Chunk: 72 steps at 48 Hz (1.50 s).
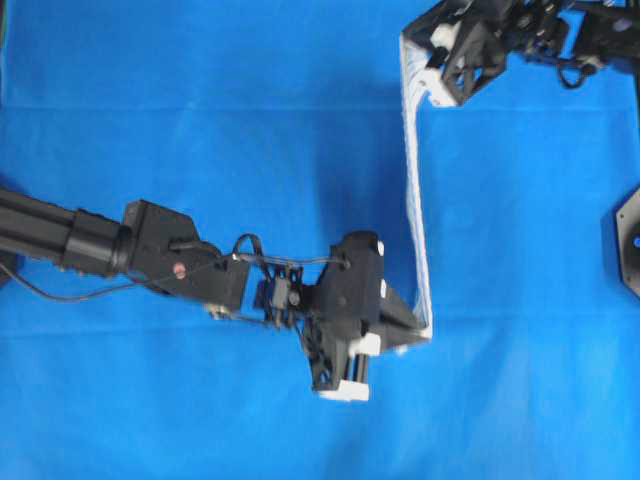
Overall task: Fold the blue towel.
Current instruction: 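Rotate the strip vertical, left gripper swinging its end down, then release the strip and pull both grippers back to the sides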
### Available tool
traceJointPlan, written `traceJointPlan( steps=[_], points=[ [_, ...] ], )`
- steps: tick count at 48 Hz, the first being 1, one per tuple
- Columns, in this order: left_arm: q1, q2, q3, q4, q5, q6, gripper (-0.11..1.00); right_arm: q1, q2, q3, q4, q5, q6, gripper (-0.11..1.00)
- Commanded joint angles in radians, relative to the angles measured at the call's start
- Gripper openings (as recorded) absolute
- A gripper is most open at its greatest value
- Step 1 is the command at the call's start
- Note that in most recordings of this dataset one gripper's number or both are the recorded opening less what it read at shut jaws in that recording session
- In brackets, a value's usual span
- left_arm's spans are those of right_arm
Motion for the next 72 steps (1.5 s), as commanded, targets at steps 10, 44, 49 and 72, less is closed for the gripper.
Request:
traceJointPlan(
  steps=[10, 44, 49, 72],
  points=[
    [-0.018, -0.106, 0.187, -0.008, -0.101, -0.091, 0.02, 0.025, 0.172, -0.167, -0.008, -0.025, -0.014, 0.03],
    [-0.018, -0.138, 0.295, -0.008, -0.156, -0.144, 0.08, 0.049, 0.239, -0.244, -0.015, -0.043, -0.037, 0.03],
    [-0.012, -0.143, 0.296, -0.008, -0.155, -0.14, 0.25, 0.049, 0.233, -0.244, -0.015, -0.043, -0.037, 0.03],
    [0.032, -0.407, 0.394, 0.0, 0.1, -0.107, 0.71, 0.063, 0.066, -0.149, -0.028, -0.038, -0.048, 0.55]
  ],
)
